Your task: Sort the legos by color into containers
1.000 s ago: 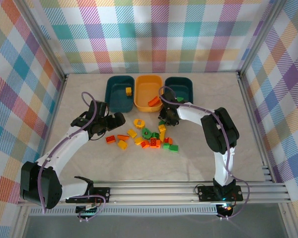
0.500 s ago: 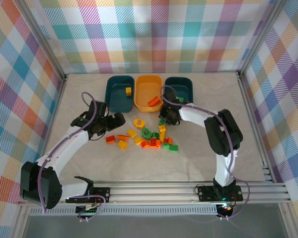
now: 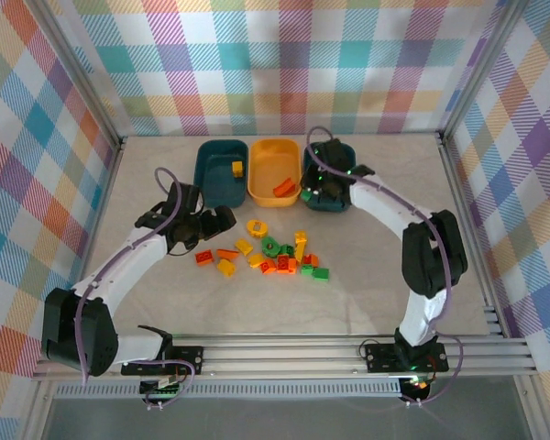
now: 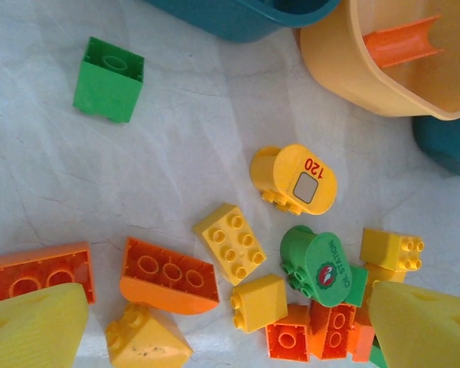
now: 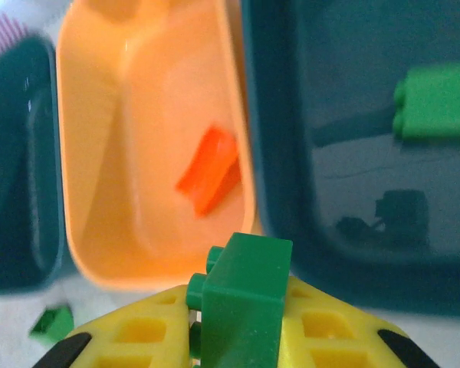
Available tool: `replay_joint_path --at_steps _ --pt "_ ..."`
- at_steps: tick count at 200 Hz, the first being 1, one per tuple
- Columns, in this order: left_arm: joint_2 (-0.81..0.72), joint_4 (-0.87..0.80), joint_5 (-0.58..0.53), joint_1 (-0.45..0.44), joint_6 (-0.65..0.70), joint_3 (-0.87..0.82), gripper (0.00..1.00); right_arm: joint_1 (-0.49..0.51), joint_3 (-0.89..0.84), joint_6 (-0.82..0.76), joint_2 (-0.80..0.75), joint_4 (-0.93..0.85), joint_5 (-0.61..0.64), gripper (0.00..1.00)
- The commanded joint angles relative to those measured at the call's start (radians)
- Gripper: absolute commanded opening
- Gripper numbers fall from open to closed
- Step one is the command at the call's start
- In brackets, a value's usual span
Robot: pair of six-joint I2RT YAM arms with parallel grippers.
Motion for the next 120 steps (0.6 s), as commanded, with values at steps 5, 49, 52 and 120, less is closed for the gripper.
replay_joint_path --at_steps 5,49,52,120 --pt "0.045 0.056 0.088 -0.015 -0.026 -0.009 0.92 -0.122 0.086 -0.09 0.109 -0.047 -0.083 0.09" --pt "0.038 0.089 0.091 -0.029 -0.036 -0.023 0.91 -0.182 0.278 -0.116 0.218 -0.173 -0.118 0.14" --pt "0.041 0.086 0.091 -0.03 -0.035 -0.02 0.91 -0.182 0.291 -0.118 0.229 -0.185 -0.115 0.15" --pt "0.048 0.081 0.059 -0.035 -0.033 -0.03 1.0 -0.187 0.061 -0.179 -0.011 -0.066 -0.074 0.56"
